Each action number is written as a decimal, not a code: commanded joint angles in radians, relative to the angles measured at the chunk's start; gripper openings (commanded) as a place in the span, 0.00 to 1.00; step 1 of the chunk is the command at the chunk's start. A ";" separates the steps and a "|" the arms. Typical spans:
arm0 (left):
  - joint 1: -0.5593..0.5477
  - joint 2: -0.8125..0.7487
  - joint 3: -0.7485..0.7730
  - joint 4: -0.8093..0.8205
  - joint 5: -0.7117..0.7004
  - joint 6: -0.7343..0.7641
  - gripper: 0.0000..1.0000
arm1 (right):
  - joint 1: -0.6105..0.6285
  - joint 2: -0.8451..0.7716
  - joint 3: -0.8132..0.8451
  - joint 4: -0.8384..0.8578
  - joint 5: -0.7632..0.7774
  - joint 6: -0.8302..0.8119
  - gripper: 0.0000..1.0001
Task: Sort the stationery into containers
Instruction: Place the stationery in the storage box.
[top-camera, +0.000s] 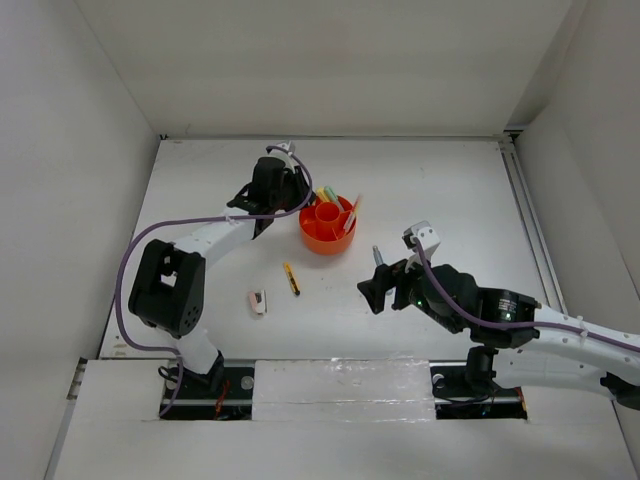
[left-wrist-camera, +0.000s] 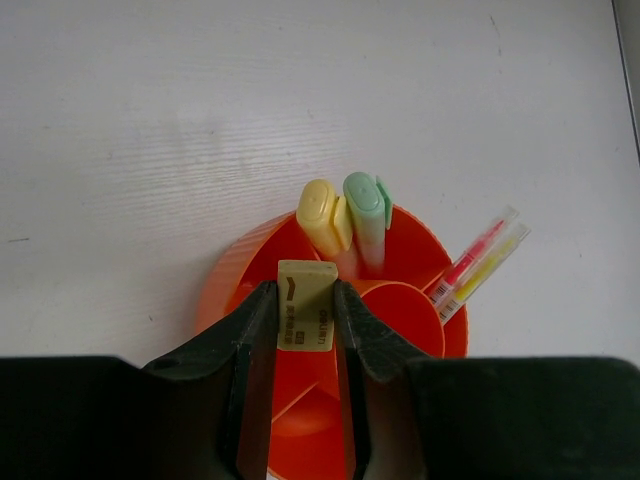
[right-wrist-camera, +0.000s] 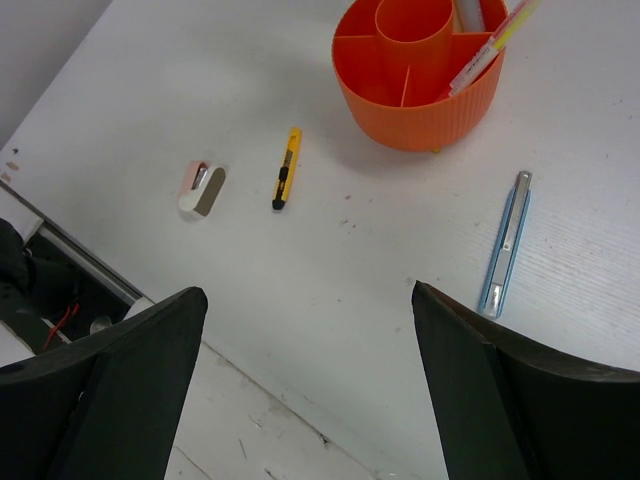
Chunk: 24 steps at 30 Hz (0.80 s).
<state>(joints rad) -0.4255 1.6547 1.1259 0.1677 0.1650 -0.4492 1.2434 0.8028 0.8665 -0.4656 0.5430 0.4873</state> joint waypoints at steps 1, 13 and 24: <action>-0.002 -0.004 -0.001 0.032 0.008 0.004 0.01 | 0.004 -0.011 -0.003 0.010 0.021 0.007 0.89; -0.002 -0.013 -0.031 0.023 -0.002 0.004 0.20 | 0.004 0.007 0.006 0.021 0.021 0.007 0.90; -0.002 -0.047 -0.040 0.013 0.007 0.015 0.38 | 0.004 0.026 0.016 0.030 0.012 -0.003 0.90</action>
<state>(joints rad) -0.4255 1.6642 1.1015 0.1604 0.1623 -0.4480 1.2434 0.8284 0.8665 -0.4641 0.5430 0.4892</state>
